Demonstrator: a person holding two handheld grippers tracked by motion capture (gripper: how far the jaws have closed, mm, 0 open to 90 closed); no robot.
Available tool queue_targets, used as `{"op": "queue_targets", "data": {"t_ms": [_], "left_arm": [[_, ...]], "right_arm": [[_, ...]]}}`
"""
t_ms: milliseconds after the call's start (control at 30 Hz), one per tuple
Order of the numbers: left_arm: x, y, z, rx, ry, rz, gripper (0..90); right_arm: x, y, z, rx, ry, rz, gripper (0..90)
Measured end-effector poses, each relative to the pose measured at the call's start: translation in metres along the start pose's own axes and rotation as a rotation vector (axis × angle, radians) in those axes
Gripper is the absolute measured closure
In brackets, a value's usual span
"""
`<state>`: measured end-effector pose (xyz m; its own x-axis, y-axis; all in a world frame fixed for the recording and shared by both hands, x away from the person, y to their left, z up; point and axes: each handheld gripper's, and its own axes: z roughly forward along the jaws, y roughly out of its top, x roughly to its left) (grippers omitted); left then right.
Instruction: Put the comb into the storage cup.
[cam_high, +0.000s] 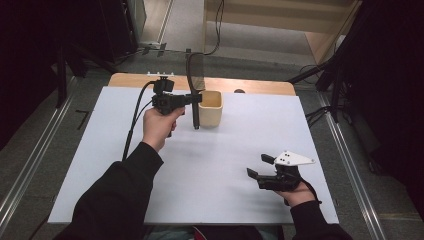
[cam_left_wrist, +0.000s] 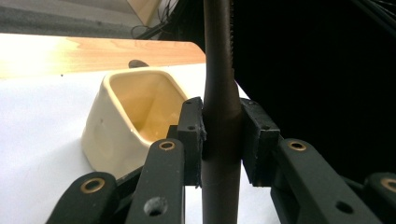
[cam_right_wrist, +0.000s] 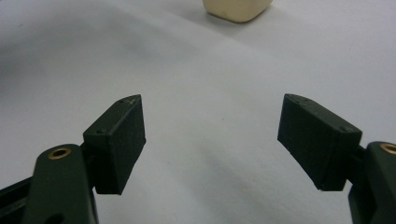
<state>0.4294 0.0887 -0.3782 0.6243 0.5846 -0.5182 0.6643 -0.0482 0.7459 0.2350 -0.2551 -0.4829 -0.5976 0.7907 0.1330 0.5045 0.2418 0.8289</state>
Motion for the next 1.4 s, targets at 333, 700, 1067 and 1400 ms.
{"op": "queue_targets", "data": {"t_ms": [333,700,1067,1400], "left_arm": [[-0.005,0.013,0.009,0.011,-0.002,0.031,72.8],[-0.006,0.035,0.015,-0.008,-0.001,0.042,72.8],[-0.008,0.053,0.023,-0.013,0.011,0.053,72.8],[-0.007,0.067,0.037,-0.019,0.040,0.083,72.8]], "right_arm": [[-0.001,0.000,0.000,0.008,-0.003,0.007,21.4],[-0.002,0.001,-0.001,0.001,0.000,0.016,21.4],[-0.001,0.002,-0.001,-0.002,0.003,0.009,21.4],[-0.001,0.003,-0.001,-0.007,0.006,0.008,21.4]]}}
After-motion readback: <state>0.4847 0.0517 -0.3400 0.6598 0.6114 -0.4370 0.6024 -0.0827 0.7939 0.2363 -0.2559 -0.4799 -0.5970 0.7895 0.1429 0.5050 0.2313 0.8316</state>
